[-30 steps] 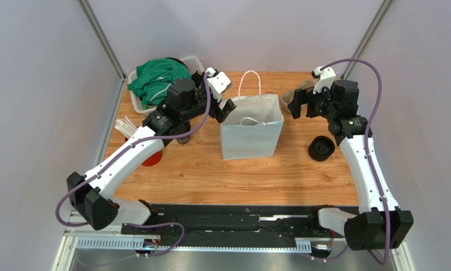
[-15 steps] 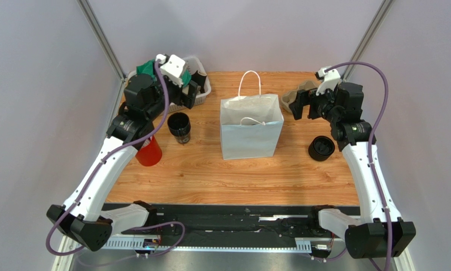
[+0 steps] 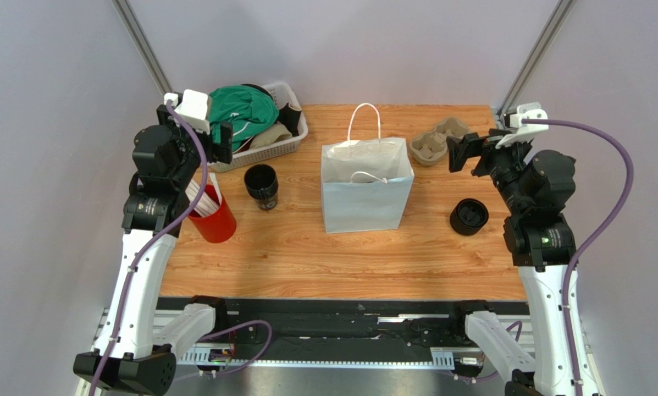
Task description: Pack the takeout coffee
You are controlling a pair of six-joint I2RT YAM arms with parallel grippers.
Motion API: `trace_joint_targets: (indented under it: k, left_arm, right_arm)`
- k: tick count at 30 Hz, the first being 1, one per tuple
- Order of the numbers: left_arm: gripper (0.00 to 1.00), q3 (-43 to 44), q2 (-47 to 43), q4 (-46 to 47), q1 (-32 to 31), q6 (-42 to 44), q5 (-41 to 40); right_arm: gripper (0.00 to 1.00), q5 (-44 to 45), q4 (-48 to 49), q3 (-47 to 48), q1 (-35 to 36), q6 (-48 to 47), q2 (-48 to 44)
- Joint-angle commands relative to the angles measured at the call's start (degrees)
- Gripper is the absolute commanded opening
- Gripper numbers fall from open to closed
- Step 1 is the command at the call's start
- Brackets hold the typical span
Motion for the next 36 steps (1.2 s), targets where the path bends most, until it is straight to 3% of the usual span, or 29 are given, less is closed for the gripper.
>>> trace_joint_targets:
  k: [1,4,8,15,21,25,36]
  left_arm:
    - [0.97,1.9,-1.2,-5.5,0.5,0.4,-3.7]
    - [0.97,4.4,-3.3,-7.6,0.6,-2.1,-3.6]
    - [0.97,16.1,-2.3,-13.2,0.6,-0.9,-6.5]
    - [0.98,29.9,-1.8,-21.3,0.6,0.9,-2.6]
    - [0.98,25.2,-4.4,-20.2,0.6,-1.7,-3.6]
    - [0.98,23.0,-4.8,-18.2,0.6,-1.9,-8.6]
    - [0.98,21.5,-6.3,-19.1,1.8,-3.4,-5.3]
  right_arm:
    - [0.99,4.6,0.2,5.5,1.4,1.7,-0.3]
    - [0.99,2.3,-2.5,10.4,1.5,0.8,0.0]
    - [0.99,0.6,-6.1,18.0,1.5,-1.5,1.0]
    - [0.99,-2.8,-11.4,29.3,1.5,0.6,2.5]
    - [0.99,-3.4,-15.8,32.8,1.9,1.9,1.7]
    - [0.99,-0.6,-17.0,32.5,2.6,1.7,1.0]
    - [0.99,1.6,-16.3,29.0,4.0,1.0,0.0]
